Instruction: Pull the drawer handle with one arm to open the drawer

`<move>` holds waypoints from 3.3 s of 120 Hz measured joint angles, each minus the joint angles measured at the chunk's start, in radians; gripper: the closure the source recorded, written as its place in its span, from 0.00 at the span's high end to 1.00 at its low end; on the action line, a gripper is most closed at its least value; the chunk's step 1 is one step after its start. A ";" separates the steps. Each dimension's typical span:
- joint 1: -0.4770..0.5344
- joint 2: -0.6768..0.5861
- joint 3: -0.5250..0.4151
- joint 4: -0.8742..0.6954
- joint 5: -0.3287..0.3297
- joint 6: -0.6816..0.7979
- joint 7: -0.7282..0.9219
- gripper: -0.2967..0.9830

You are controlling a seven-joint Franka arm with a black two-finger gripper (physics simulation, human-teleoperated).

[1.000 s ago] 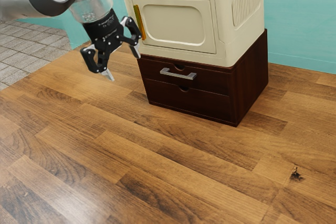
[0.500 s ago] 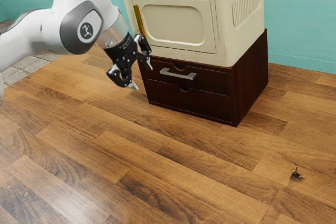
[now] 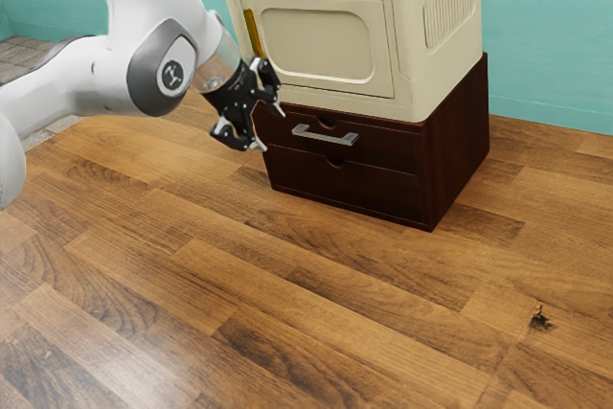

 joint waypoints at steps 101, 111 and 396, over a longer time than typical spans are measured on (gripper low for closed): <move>0.000 0.078 -0.009 -0.016 -0.070 0.144 0.021 0.51; 0.000 0.083 -0.014 -0.015 -0.075 0.155 0.025 0.51; -0.010 0.099 -0.037 -0.084 -0.141 0.304 0.096 0.25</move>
